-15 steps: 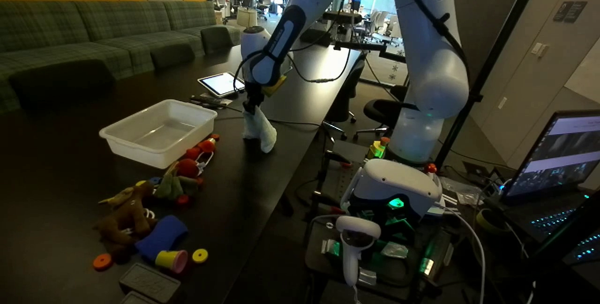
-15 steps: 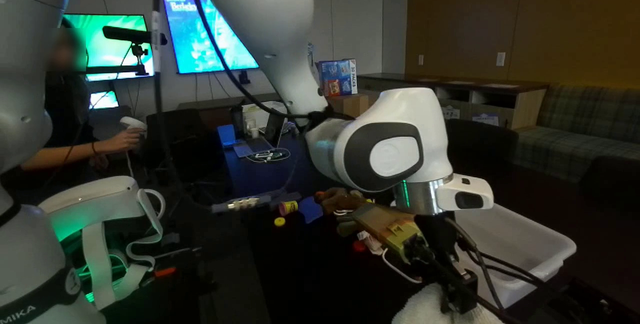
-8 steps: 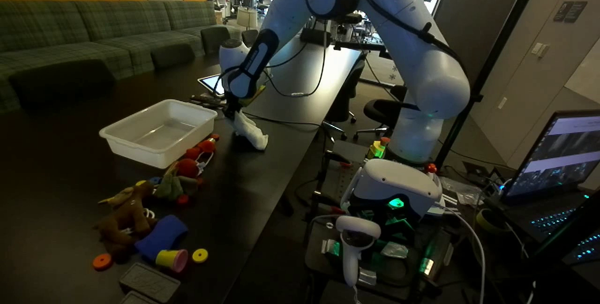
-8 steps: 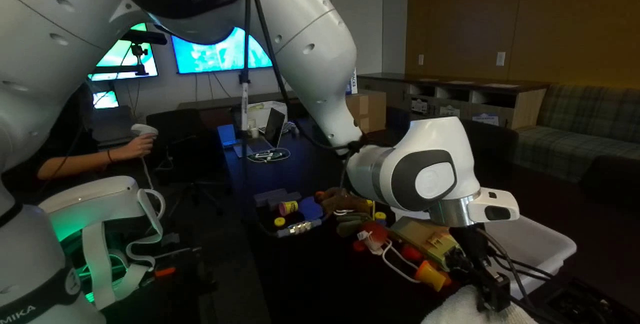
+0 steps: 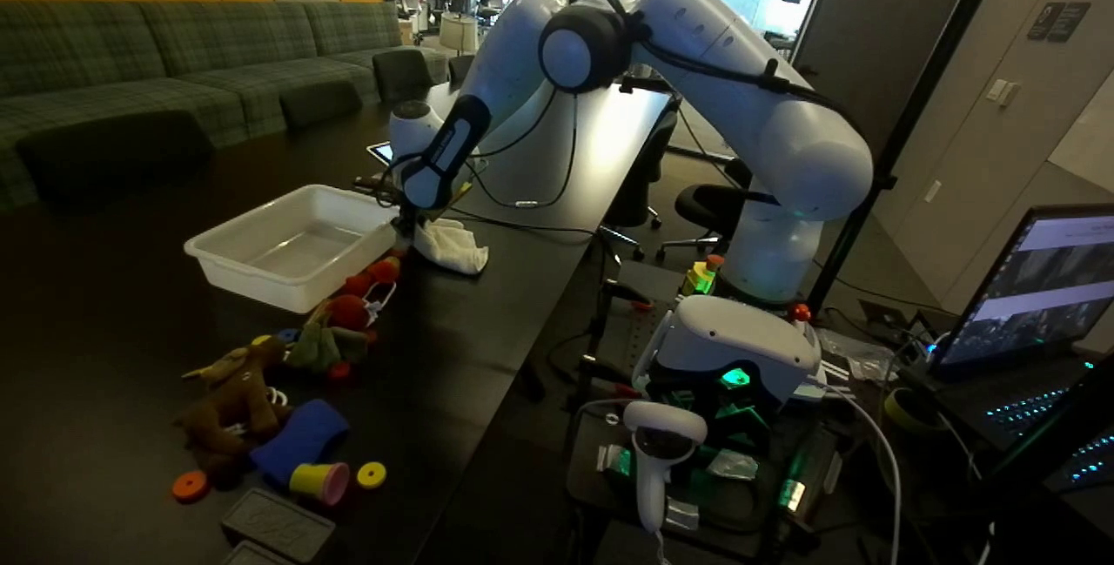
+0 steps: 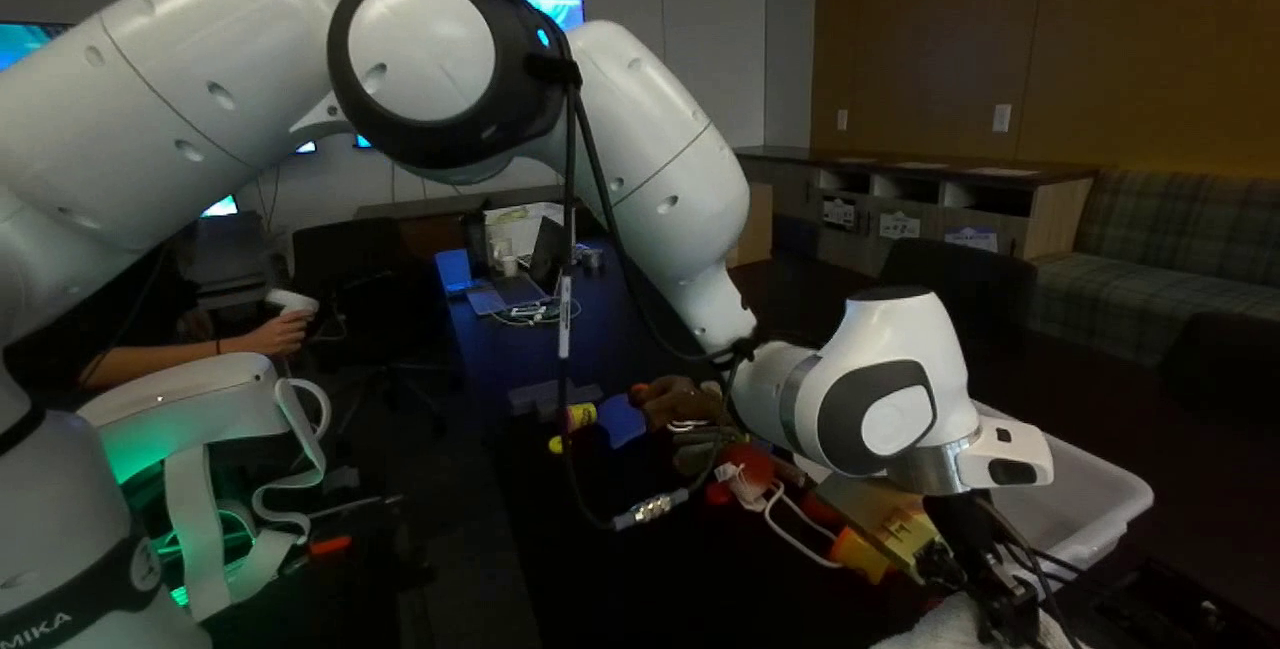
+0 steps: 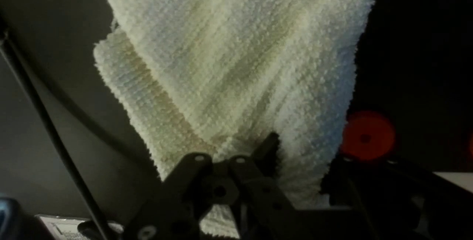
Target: Use the cloth to push the objects on the table to the left
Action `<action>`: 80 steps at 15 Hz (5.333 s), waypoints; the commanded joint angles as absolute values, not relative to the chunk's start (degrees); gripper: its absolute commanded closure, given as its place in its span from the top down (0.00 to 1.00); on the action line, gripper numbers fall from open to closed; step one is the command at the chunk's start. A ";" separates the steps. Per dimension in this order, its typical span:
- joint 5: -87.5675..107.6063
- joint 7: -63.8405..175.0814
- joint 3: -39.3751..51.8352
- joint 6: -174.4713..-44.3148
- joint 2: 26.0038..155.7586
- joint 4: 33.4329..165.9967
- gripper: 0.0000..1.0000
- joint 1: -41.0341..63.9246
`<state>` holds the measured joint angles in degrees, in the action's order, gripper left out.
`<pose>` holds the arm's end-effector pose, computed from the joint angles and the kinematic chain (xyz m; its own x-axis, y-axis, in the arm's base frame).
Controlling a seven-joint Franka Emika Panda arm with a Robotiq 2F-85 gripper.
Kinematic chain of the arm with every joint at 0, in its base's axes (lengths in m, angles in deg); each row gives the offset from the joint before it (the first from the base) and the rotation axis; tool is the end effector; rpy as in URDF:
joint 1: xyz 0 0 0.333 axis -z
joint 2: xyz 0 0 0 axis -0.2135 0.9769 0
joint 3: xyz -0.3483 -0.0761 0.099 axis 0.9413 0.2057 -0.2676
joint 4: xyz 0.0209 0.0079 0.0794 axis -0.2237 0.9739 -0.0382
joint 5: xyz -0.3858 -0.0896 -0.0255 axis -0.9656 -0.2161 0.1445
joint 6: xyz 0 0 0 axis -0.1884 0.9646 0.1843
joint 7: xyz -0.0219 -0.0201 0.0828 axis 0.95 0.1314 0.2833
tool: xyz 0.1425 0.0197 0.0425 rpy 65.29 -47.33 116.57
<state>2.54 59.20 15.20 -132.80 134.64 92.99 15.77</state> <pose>0.7477 -0.1824 0.0547 0.9715 -0.1007 0.2146 -0.1569 -0.9517 0.2640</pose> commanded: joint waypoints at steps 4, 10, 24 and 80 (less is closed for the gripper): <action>6.62 60.17 14.79 -131.90 144.09 82.79 0.07 16.65; 8.59 59.20 12.27 -131.76 143.39 83.93 0.07 17.01; 9.36 58.96 2.80 -138.64 134.70 99.88 0.07 9.77; 6.46 89.55 30.39 -136.95 135.81 102.65 0.07 -11.58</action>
<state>5.04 87.32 30.25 -138.04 131.57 108.98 -10.40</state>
